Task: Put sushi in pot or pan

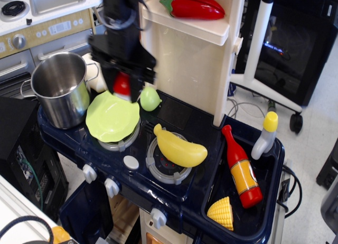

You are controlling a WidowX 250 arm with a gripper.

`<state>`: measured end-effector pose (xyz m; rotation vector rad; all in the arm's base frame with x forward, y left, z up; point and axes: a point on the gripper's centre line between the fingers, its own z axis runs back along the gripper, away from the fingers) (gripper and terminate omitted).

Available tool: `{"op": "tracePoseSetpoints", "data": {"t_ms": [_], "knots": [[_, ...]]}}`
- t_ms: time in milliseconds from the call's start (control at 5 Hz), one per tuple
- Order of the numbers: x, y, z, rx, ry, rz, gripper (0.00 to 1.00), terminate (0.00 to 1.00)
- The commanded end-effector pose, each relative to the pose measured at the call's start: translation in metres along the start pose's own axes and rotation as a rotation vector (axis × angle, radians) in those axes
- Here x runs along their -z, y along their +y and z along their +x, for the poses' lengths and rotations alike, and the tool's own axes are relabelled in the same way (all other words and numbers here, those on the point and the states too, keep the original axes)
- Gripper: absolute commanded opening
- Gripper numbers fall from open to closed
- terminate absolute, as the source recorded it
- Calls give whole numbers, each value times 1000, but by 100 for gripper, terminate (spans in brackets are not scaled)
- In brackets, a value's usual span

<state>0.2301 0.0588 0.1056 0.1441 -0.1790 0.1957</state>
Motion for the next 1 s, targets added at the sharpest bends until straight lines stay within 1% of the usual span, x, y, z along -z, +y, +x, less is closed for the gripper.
{"op": "tracePoseSetpoints", "data": {"t_ms": [0,200,400,600,800], "knots": [[-13,57,10,-37,-50,87,0,0],[-13,89,12,-22,-83,94,0,0],[-10,106,15,-26,-96,90,0,0],[-7,118,20,-9,-61,52,0,0],[-4,116,20,-7,-100,22,100,100]]}}
